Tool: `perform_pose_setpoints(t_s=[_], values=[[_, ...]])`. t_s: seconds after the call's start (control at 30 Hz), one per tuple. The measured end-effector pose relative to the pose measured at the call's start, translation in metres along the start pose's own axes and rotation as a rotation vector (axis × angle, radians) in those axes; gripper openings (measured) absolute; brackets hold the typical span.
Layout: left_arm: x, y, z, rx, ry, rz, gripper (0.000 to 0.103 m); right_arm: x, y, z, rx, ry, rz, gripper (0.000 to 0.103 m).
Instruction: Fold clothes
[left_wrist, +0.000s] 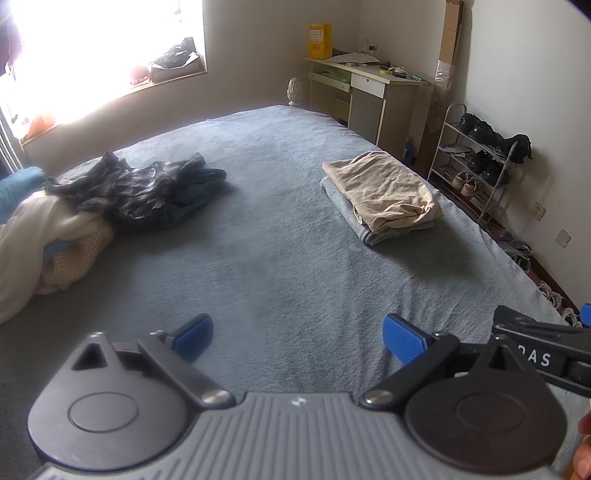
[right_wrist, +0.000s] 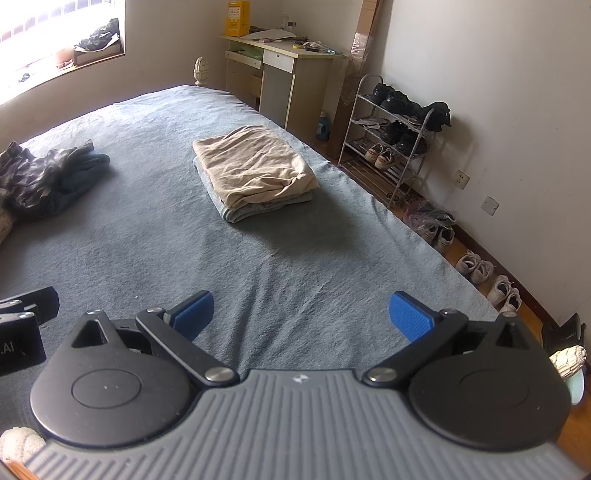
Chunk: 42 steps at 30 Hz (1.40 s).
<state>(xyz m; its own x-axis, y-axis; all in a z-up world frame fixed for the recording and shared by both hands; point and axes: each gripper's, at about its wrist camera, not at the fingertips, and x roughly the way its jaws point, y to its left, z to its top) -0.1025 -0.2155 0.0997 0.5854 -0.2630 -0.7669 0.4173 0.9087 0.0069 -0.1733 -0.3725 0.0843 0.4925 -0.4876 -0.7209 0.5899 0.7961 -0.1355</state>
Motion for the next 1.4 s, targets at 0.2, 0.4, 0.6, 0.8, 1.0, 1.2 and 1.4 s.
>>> perform_pose_setpoints(t_s=[0.2, 0.4, 0.6, 0.8, 1.0, 1.2, 1.4], values=[[0.0000, 0.0001, 0.0004, -0.002, 0.001, 0.000, 0.099, 0.0006, -0.0012, 0.0017, 0.002, 0.000, -0.001, 0.102], [0.0005, 0.0007, -0.0006, -0.002, 0.002, 0.000, 0.099, 0.0004, -0.0002, 0.0003, 0.002, 0.001, -0.002, 0.102], [0.0005, 0.0009, -0.0002, -0.006, 0.002, 0.001, 0.099, 0.0000, -0.0007, -0.0006, 0.002, 0.001, -0.001, 0.102], [0.0009, 0.0025, -0.0008, -0.008, 0.003, 0.000, 0.099, 0.0005, -0.0002, -0.0002, 0.002, -0.001, -0.002, 0.102], [0.0005, 0.0021, -0.0010, -0.009, 0.002, 0.001, 0.099, 0.0004, 0.0005, -0.0001, 0.001, 0.000, -0.002, 0.102], [0.0001, 0.0044, -0.0025, -0.011, 0.002, 0.000, 0.099, 0.0003, 0.0014, -0.0002, 0.001, -0.001, -0.002, 0.102], [-0.0001, 0.0047, -0.0030, -0.012, 0.001, 0.000, 0.099, 0.0000, 0.0009, 0.0003, 0.003, -0.002, -0.002, 0.102]])
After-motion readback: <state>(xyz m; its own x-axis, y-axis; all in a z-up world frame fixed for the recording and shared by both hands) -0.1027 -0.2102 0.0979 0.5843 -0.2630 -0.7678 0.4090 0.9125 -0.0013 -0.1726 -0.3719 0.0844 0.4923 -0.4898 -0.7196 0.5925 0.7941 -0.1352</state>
